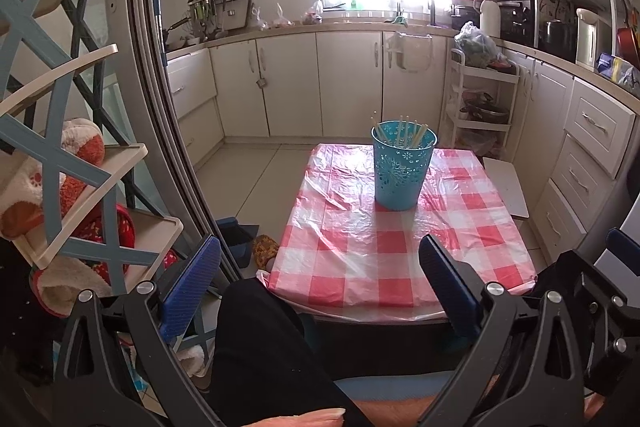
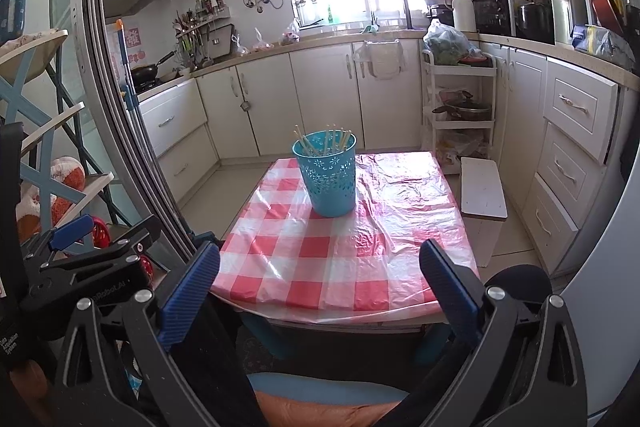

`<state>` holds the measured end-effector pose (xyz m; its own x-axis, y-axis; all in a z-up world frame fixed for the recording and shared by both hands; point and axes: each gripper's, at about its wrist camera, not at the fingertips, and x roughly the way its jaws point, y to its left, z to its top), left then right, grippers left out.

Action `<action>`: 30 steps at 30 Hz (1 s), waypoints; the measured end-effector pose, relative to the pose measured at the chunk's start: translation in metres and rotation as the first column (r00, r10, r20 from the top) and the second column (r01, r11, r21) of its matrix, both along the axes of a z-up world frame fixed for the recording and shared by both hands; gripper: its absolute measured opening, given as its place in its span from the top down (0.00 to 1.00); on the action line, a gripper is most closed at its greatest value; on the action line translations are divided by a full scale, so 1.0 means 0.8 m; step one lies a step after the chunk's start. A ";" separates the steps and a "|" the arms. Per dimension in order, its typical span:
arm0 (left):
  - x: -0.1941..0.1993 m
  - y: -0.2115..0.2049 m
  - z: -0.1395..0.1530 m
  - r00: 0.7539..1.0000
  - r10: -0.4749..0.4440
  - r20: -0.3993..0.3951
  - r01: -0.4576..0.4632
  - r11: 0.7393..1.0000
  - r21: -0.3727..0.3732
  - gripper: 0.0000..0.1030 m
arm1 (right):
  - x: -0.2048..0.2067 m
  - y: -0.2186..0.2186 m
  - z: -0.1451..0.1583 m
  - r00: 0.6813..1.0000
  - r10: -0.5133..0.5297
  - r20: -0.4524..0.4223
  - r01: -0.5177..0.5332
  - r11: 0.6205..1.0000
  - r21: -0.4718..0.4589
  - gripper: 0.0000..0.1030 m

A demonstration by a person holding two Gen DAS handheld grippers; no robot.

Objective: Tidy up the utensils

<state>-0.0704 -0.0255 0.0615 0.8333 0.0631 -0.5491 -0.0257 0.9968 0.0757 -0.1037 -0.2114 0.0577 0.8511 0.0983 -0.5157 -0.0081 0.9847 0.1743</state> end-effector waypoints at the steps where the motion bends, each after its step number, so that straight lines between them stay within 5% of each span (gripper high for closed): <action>1: 0.000 0.000 0.000 1.000 0.000 0.000 0.000 1.000 -0.001 0.07 | 0.000 0.000 0.000 1.000 0.000 0.000 0.000 1.000 0.000 0.07; 30: 0.000 0.001 -0.001 1.000 0.000 -0.005 0.000 1.000 -0.001 0.07 | 0.000 0.002 -0.003 1.000 0.003 -0.012 -0.003 1.000 0.000 0.07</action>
<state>-0.0704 -0.0247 0.0605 0.8306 0.0625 -0.5534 -0.0253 0.9969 0.0746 -0.1041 -0.2094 0.0556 0.8443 0.1004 -0.5263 -0.0084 0.9846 0.1744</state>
